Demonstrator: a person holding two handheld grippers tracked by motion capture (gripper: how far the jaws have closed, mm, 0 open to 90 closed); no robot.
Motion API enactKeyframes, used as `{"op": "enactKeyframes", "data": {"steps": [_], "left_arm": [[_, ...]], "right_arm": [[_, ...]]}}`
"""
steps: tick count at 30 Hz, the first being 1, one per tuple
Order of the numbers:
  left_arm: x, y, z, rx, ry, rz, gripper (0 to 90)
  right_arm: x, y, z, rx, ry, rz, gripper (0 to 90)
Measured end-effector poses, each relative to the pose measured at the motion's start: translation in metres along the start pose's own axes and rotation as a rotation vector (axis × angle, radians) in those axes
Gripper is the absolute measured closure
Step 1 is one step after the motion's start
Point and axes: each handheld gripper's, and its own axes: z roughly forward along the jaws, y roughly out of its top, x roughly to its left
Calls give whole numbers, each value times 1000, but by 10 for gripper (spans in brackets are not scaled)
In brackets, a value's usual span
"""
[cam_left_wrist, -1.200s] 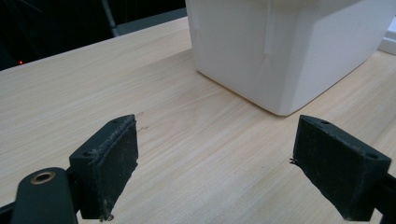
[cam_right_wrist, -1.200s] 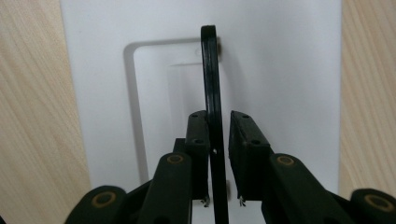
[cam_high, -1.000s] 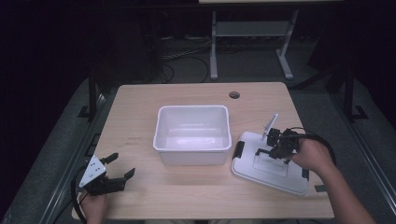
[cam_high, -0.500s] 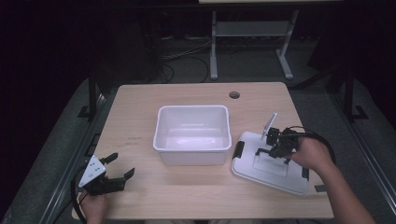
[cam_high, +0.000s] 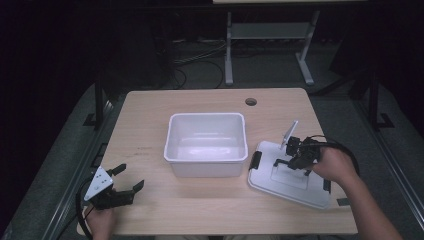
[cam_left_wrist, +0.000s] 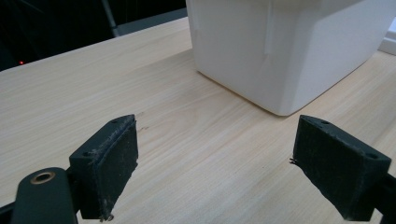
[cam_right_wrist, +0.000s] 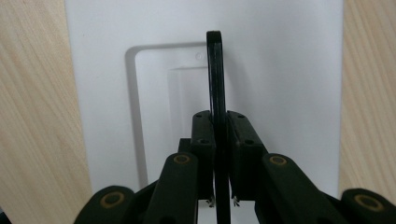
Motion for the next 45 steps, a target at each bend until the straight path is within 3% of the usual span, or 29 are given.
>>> {"op": "enactKeyframes", "data": {"steps": [25, 45], "left_arm": [[0, 0, 0, -1, 3, -1, 136], [-1, 0, 0, 1, 4, 5, 135]], "right_arm": [[-4, -2, -1, -17, 25, -16, 843], [-1, -6, -15, -46, 23, -33, 844]]}}
